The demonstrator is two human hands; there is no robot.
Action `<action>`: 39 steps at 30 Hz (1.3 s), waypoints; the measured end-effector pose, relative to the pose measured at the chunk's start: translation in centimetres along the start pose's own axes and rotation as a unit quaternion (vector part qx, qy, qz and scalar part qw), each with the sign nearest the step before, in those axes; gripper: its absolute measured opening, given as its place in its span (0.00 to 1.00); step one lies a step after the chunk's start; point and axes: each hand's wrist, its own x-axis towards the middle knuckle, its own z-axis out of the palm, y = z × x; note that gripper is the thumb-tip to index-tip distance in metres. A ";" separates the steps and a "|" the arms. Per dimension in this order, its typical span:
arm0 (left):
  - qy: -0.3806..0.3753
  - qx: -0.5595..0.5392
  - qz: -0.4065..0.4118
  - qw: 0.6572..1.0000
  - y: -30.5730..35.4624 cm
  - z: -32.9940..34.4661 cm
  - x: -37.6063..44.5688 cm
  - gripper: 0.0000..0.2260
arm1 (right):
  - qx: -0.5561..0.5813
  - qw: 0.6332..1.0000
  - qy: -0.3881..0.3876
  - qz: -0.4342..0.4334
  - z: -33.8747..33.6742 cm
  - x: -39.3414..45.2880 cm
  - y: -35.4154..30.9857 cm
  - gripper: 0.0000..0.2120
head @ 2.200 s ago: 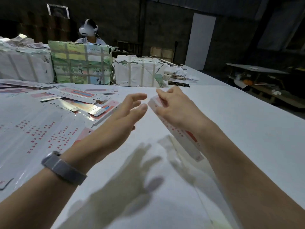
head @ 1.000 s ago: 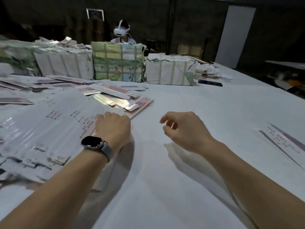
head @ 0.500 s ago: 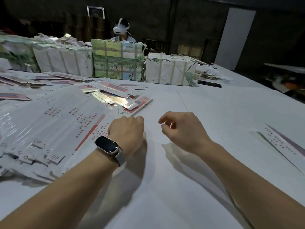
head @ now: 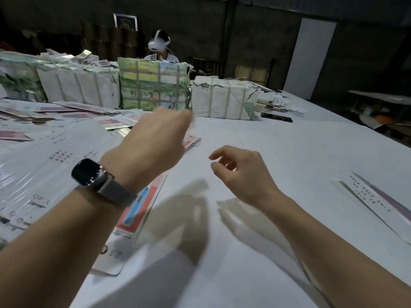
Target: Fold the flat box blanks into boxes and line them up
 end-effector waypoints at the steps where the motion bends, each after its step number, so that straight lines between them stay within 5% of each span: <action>1: 0.035 -0.090 0.010 0.995 0.5 0.0 0.1 0.22 | 0.049 0.999 0.017 0.003 -0.1 0.1 -0.2 0.07; 5: 0.063 -0.456 0.005 0.888 2.8 0.8 -0.4 0.21 | 0.229 0.969 0.093 0.027 -0.9 0.5 -1.5 0.12; 8: 0.053 -0.614 -0.052 0.786 3.5 2.0 -1.0 0.20 | 0.270 0.956 0.115 0.012 -1.4 0.4 -2.0 0.16; 13: -0.102 -0.810 -0.076 0.573 4.6 3.4 -1.6 0.11 | 0.197 0.966 0.165 -0.032 -1.1 0.1 -1.8 0.20; 16: -0.175 -0.825 -0.061 0.533 4.9 4.2 -2.0 0.17 | 0.101 0.971 0.206 -0.060 -1.4 0.4 -1.5 0.21; 19: -0.238 -0.820 -0.032 0.519 4.5 4.5 -2.2 0.25 | 0.100 0.969 0.219 -0.064 -1.6 0.5 -1.6 0.18; 21: -0.227 -0.809 -0.045 0.540 4.3 4.5 -2.1 0.28 | 0.102 0.968 0.219 -0.066 -1.5 0.5 -1.6 0.17; 25: -0.121 -0.730 -0.046 0.671 5.0 5.0 -1.8 0.19 | 0.200 0.958 0.199 -0.053 -1.8 0.6 -2.0 0.16; 29: -0.022 -0.655 -0.042 0.754 4.8 5.3 -1.5 0.37 | 0.282 0.941 0.181 -0.052 -2.3 0.5 -2.3 0.16; 34: 0.050 -0.654 -0.007 0.755 4.4 4.9 -1.4 0.13 | 0.184 0.945 0.256 -0.088 -3.0 0.8 -1.5 0.14; 37: 0.038 -0.670 0.005 0.742 4.4 4.7 -1.6 0.11 | 0.047 0.962 0.248 -0.108 -3.2 1.0 -0.9 0.14; 39: -0.008 -0.712 -0.002 0.702 4.5 4.6 -1.7 0.13 | 0.013 0.968 0.229 -0.098 -3.1 1.0 -0.8 0.16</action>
